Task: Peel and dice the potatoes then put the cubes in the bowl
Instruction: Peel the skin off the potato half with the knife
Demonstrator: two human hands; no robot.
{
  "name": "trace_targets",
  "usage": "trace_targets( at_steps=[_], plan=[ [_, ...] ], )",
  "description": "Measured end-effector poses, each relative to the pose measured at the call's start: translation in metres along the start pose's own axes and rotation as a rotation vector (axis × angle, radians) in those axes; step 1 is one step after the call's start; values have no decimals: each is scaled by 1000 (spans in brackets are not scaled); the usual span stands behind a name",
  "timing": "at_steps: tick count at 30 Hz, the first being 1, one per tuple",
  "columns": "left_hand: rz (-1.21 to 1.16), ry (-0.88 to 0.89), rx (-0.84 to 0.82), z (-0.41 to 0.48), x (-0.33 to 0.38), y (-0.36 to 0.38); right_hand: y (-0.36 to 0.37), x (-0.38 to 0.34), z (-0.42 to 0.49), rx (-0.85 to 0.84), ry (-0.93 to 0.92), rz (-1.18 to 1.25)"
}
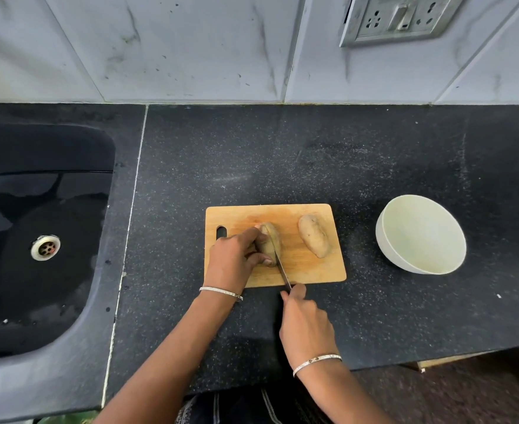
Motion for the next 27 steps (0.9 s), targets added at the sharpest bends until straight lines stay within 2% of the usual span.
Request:
trace_targets(
  at_steps=[8, 14, 19, 27],
  plan=[
    [-142, -63, -71, -1, -15, 11, -14, 28, -48, -134, -26, 1],
    [-270, -113, -56, -6, -19, 11, -42, 18, -29, -11, -16, 136],
    [-257, -113, -43, -10, -17, 10, -27, -3, 1, 22, -11, 84],
    [-227, -94, -44, -10, -17, 10, -27, -3, -2, 75, -34, 59]
  ],
)
Point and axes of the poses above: each hand's wrist, its own z-axis towards the middle knuckle, its own y-axis out of the palm, x = y × z, the point moved 8 cm from there along z, towards the middle knuckle, and after that the axes turned 1 degree about z, right-handed, at the moved point
